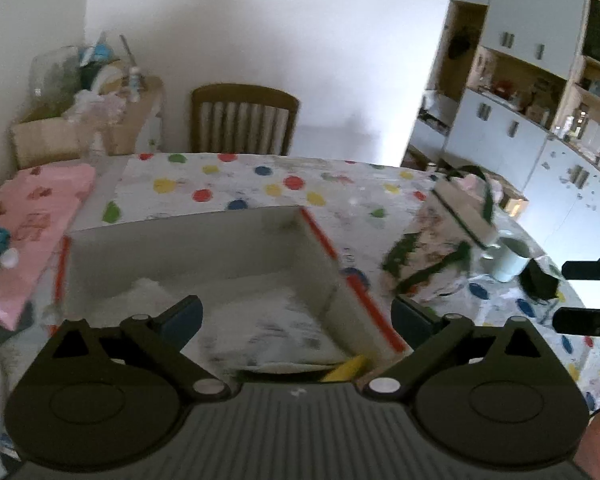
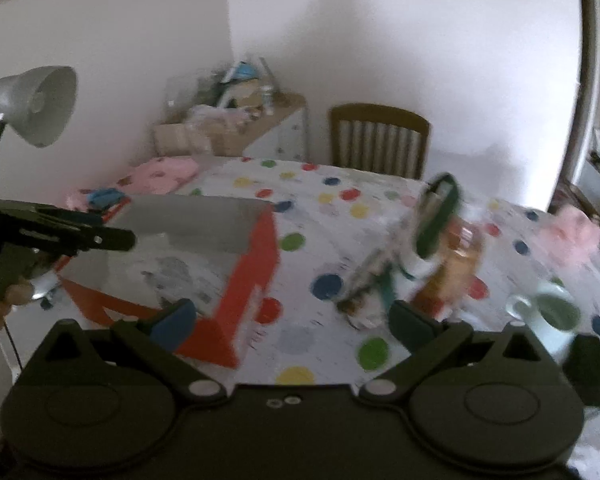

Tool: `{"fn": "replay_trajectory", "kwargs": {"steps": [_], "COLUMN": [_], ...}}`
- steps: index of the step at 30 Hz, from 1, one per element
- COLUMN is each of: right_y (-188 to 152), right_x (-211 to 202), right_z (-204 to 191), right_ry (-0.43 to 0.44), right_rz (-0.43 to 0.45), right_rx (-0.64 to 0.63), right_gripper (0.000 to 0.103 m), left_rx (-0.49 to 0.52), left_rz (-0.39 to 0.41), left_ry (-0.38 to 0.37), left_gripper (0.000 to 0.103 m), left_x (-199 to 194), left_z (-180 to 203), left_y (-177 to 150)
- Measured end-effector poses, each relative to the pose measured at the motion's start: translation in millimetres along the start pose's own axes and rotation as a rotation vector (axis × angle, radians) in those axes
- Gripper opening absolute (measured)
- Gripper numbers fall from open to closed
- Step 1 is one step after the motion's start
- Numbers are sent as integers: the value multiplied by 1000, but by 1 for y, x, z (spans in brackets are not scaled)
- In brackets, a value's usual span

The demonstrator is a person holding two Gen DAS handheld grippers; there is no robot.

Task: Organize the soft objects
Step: 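Withdraw both open tools from the box back over the table, then grasp the green-handled tote bag with the left tool while the right tool grasps the black mask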

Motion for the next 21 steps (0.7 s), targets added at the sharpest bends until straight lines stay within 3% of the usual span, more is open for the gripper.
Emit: {"fn": "replay_trajectory", "kwargs": {"steps": [18, 21], "right_y": [-50, -54], "right_x": [-38, -42], "right_z": [160, 184], "right_ry": [-192, -213], "right_rz": [-85, -87], "right_rx": [105, 104], "right_gripper": [103, 103], "left_rx": [90, 114], "left_rz": [-43, -28], "left_ry": [-108, -87], "left_gripper": [101, 101], "left_x": [67, 79], "left_z": [143, 164], "left_y": [-12, -13]}}
Point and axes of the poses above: each gripper's, at about its wrist camera, not at the fingertips, and x roughly the way its jaws point, z to its right, y to its top, the point moved 2 cm from there along x, roughly the way its jaws point, and after that the axes turned 10 degrees about z, right-handed, at the moved point
